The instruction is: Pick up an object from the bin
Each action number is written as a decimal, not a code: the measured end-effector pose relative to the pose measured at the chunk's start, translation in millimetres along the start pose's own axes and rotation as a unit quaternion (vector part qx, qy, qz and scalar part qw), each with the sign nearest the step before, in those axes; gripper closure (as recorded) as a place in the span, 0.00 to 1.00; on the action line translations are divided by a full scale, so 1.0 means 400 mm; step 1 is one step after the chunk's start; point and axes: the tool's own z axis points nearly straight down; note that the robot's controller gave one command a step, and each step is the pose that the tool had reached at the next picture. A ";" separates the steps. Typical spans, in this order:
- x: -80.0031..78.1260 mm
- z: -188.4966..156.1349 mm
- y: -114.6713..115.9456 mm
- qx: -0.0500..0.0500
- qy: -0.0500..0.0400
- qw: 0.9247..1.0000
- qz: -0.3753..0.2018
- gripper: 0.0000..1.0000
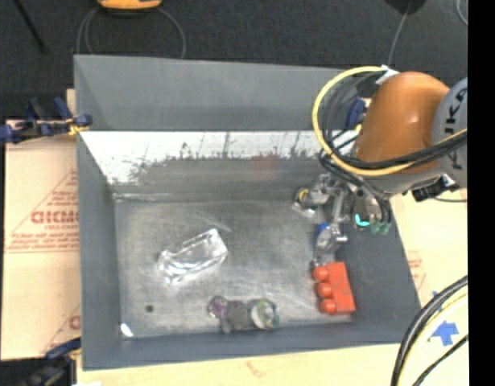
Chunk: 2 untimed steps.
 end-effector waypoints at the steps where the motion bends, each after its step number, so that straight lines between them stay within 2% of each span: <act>1: 0.175 0.181 -0.184 0.000 0.001 0.987 -0.159 0.00; 2: 0.135 0.275 -0.181 -0.009 -0.006 0.920 -0.392 0.00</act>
Offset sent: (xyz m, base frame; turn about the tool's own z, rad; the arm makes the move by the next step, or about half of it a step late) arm -0.0678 -0.0690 -0.0698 -0.3274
